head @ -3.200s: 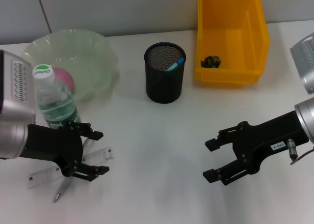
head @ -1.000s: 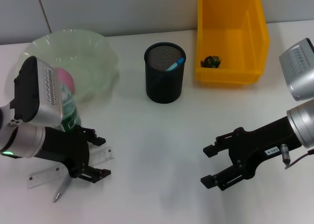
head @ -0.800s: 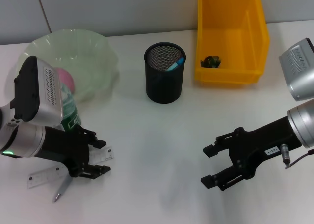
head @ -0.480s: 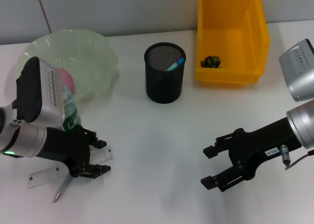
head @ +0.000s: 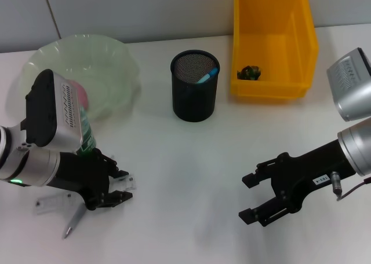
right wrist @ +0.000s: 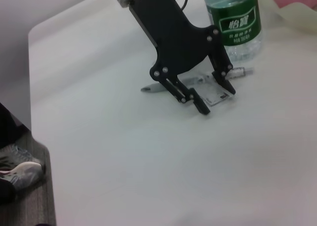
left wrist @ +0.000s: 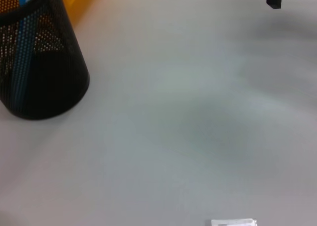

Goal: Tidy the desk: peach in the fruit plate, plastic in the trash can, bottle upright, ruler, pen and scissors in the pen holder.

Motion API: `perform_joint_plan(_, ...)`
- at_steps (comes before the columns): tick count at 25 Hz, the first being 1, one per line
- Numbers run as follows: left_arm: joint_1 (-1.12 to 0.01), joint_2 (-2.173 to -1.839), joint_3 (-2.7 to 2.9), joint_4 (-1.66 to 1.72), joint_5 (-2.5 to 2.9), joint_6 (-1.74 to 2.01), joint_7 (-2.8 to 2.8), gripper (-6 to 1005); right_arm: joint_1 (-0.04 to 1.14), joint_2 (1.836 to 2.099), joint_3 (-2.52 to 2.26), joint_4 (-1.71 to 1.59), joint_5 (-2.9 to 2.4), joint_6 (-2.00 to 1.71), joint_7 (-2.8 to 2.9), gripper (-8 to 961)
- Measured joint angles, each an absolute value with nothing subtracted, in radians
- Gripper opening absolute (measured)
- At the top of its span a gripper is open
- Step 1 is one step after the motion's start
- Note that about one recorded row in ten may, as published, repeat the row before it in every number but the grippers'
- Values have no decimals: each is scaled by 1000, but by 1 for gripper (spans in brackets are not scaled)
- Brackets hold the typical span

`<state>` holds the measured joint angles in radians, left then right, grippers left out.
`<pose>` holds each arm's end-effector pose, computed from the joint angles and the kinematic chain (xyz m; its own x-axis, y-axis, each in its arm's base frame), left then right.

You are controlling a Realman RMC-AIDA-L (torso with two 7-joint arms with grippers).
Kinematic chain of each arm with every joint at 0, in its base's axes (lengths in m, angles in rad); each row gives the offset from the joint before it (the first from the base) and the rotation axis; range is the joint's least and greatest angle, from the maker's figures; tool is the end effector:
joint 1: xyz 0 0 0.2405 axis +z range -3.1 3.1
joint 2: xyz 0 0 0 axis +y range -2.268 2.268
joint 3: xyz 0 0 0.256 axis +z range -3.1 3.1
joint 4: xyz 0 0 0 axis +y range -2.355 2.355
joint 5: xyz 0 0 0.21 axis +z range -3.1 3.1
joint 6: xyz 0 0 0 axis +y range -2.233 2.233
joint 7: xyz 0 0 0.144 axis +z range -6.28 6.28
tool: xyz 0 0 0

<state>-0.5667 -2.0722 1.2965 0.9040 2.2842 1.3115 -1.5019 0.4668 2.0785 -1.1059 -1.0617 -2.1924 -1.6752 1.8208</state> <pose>-0.2429 0.3455 -0.0465 0.9849 0.0517 -0.1653 0.0295 -0.9906 -0.1337 0.2352 0.3067 -0.0057 0.9009 -0.4318 -0.0443 -0.4318 -0.9019 0.0102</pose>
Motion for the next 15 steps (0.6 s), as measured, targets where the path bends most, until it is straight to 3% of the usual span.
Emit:
perform_joint_plan(10, -556, -2072, 1297, 952, 2271, 1349, -1508, 387, 476, 2079, -1106, -1045, -2195, -1669, 1822, 851)
perform_joint_plan(15, -541, -2072, 1298, 1002, 2249, 1377, -1515, 388, 476, 2079, -1106, -1045, -2195, -1667, 1825, 851)
